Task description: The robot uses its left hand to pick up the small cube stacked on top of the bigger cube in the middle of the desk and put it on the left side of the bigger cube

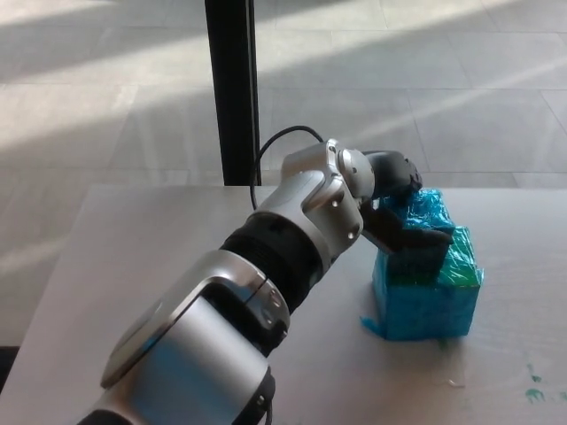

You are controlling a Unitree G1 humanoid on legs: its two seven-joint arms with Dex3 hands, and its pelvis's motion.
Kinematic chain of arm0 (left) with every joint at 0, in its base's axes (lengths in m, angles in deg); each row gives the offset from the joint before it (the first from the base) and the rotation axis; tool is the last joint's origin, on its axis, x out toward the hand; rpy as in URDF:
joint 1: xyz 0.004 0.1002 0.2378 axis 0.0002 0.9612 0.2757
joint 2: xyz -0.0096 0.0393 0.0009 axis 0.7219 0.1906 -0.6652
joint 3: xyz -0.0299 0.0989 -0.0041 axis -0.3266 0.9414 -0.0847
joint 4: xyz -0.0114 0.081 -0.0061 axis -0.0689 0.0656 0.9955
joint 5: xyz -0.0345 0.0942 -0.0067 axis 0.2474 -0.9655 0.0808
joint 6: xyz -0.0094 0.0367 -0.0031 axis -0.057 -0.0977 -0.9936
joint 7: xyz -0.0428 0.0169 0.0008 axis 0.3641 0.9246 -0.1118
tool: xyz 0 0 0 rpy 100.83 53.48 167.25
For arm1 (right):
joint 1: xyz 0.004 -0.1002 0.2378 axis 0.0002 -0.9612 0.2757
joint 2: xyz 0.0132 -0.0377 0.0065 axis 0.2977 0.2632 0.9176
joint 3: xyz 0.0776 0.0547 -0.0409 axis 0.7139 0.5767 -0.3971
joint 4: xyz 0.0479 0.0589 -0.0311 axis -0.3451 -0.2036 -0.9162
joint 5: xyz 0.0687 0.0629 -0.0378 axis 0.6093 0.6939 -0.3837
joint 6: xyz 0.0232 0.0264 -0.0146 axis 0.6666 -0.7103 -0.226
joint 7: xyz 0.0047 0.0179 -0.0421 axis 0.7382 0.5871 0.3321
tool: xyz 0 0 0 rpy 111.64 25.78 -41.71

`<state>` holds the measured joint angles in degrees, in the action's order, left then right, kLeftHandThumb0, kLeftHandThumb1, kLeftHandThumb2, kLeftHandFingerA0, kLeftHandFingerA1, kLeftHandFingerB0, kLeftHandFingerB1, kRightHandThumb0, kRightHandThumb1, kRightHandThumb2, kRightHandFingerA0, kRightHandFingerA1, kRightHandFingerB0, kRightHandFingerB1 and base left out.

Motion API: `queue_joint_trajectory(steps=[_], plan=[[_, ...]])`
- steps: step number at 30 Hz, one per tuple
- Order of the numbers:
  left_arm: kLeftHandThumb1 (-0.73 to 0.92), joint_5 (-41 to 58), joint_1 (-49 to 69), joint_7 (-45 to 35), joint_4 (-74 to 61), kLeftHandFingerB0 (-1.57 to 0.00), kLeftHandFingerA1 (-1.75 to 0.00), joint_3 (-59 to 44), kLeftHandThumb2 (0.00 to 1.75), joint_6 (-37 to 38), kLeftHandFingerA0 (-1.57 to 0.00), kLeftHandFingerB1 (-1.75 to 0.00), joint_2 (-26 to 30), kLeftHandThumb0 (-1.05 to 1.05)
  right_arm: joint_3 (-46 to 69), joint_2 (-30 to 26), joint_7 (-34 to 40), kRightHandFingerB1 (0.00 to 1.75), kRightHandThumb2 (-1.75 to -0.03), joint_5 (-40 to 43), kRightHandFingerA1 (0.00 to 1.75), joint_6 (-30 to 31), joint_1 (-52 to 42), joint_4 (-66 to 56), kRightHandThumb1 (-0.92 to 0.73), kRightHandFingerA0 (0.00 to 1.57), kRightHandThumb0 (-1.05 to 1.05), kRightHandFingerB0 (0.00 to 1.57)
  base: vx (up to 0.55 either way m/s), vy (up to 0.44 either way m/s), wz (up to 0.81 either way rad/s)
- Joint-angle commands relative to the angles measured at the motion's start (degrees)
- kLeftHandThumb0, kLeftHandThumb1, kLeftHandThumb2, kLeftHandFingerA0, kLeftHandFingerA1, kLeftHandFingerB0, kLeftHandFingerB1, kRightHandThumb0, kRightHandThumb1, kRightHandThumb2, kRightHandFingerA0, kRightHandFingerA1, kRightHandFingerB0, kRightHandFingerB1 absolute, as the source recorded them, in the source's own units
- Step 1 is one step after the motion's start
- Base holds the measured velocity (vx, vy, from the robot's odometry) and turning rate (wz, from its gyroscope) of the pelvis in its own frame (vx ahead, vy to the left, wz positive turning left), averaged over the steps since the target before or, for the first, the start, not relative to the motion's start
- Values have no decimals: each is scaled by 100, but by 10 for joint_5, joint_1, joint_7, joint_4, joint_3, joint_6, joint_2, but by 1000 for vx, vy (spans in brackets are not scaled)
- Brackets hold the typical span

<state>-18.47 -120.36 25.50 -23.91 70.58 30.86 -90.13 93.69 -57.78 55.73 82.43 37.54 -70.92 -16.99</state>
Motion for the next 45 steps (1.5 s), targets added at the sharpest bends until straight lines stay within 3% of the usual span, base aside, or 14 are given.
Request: queue_joint_trajectory(steps=[1,7,11,13,14,16,19,21,22,26,28,31,35,45], plan=[[70,10,13,3,-6,0,-16,-6,62,-15,0,0,-9,-105,-4,-18,6,34,-59,-9,51,4,-3,-4,-67,57,-37,40,0,0,0],[66,11,16,13,8,0,-18,-12,62,-3,0,0,-17,-105,6,-16,-2,34,-59,6,54,27,6,-14,-66,57,-38,39,0,0,0],[48,-41,22,69,16,-10,-31,46,101,12,0,0,-28,-91,-2,-14,2,34,-60,-6,55,8,10,-4,-68,59,-35,38,0,0,0],[48,-50,23,82,21,-11,-39,63,92,10,-1,-10,-31,-84,-7,-14,2,33,-60,-11,53,5,11,-2,-68,58,-37,37,0,0,0],[52,-63,31,98,20,-2,-52,81,58,17,-6,-30,-31,-83,-9,-13,3,33,-59,-11,54,11,8,-13,-67,57,-38,39,0,0,0],[36,-95,40,101,25,-3,-57,128,85,29,-3,-34,-27,-65,-11,-13,7,34,-59,-11,52,16,1,-28,-68,56,-37,39,0,0,0],[36,-102,56,117,22,-4,-55,154,84,30,0,-46,-19,-59,-13,-10,9,34,-60,-11,52,18,-1,-33,-68,58,-34,39,0,0,0],[13,-117,71,136,25,0,-59,179,80,34,-9,-51,-15,-37,-13,-6,17,33,-59,-12,55,32,-4,-47,-67,60,-36,39,0,0,0],[33,-117,76,145,24,-11,-63,181,71,35,-8,-46,-14,-63,-12,-5,16,34,-60,-11,59,29,0,-38,-67,61,-36,40,0,0,0],[32,-119,94,189,26,-20,-62,182,71,55,-13,-47,-11,-58,-13,-3,21,33,-59,-14,53,26,15,-12,-67,59,-37,40,0,0,0],[53,-111,114,258,21,-34,-130,163,56,79,-62,-42,-12,-46,-15,-4,15,34,-60,-15,55,18,5,-29,-69,56,-37,40,0,0,0],[66,-98,131,316,18,-49,-152,133,59,104,-84,-50,-16,-36,-14,-2,18,34,-61,-14,54,20,3,-30,-70,59,-37,42,0,0,0],[73,-77,165,440,12,-60,-157,83,67,171,-79,-60,-25,-33,-17,-4,16,35,-61,-18,52,14,3,-28,-71,57,-38,41,0,0,0],[74,-54,175,455,9,-54,-150,22,66,181,-78,-57,-49,-36,-17,-5,17,35,-60,-18,55,14,2,-30,-69,58,-38,41,0,0,0]])
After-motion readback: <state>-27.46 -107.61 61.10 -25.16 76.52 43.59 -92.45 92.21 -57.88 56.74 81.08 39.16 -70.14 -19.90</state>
